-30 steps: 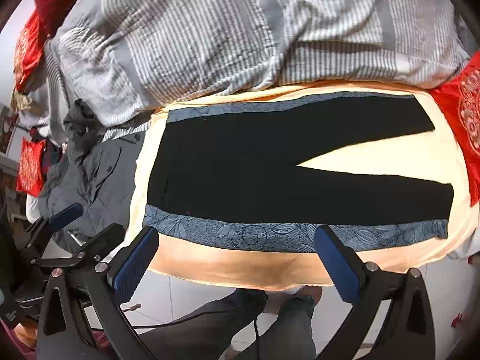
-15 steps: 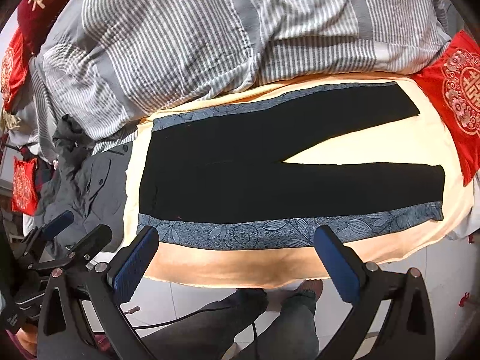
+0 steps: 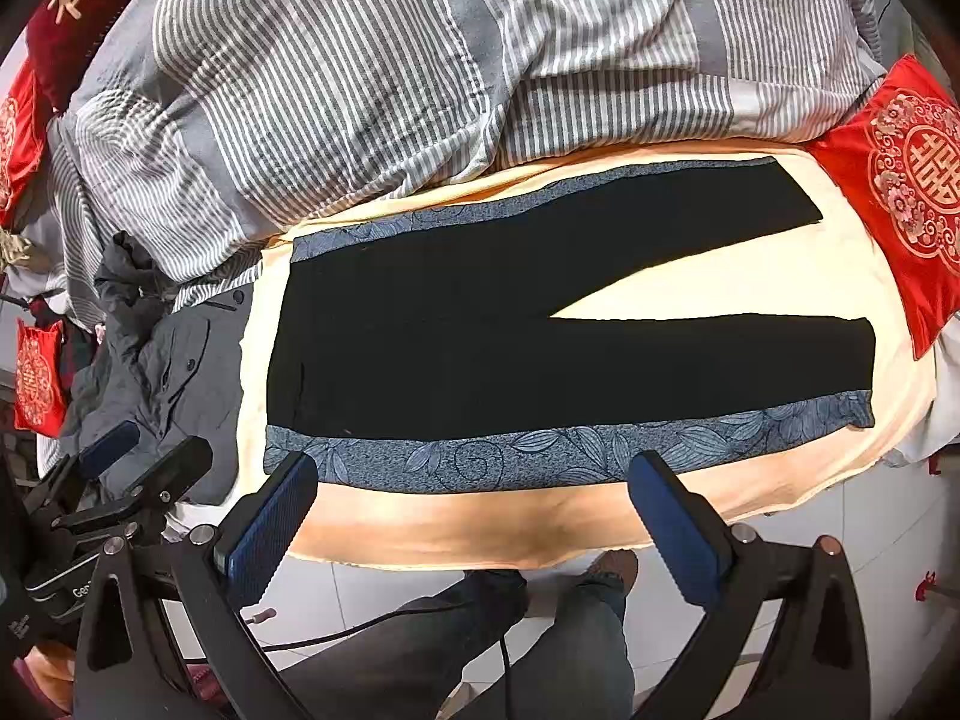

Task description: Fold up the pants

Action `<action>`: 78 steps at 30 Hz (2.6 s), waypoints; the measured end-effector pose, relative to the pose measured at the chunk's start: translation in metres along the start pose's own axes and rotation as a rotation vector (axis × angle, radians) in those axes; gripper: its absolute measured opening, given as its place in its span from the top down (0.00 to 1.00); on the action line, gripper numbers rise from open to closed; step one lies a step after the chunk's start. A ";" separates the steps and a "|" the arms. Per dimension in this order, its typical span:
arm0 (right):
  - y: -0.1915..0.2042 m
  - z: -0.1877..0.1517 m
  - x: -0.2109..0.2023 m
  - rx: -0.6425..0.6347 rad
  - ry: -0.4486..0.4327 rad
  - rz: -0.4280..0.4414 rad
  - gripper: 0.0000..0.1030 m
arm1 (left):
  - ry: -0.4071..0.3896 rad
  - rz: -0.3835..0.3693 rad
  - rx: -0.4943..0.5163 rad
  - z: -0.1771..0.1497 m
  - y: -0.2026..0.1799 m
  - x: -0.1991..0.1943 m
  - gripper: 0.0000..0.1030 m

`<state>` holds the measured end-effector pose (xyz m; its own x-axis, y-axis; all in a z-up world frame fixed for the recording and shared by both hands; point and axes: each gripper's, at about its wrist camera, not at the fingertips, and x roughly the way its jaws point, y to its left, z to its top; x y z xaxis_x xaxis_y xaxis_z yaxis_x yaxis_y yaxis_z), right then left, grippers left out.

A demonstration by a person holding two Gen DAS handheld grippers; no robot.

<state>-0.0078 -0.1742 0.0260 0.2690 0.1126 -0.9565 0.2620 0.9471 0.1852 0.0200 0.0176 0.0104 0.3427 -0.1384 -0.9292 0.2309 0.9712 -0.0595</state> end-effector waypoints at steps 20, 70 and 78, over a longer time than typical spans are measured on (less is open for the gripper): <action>-0.015 -0.015 0.027 0.018 0.080 -0.032 0.00 | 0.108 0.040 -0.081 -0.008 0.027 0.037 0.00; -0.118 -0.105 0.298 0.615 0.200 0.784 0.24 | 0.226 -0.251 -0.417 -0.105 0.068 0.209 0.00; -0.110 -0.089 0.308 0.738 0.249 0.936 0.82 | 0.242 -0.327 -0.555 -0.112 0.083 0.217 0.00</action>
<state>-0.0358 -0.2167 -0.3091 0.4732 0.7918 -0.3862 0.5477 0.0789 0.8329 0.0120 0.0901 -0.2374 0.1065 -0.4571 -0.8830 -0.2346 0.8514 -0.4691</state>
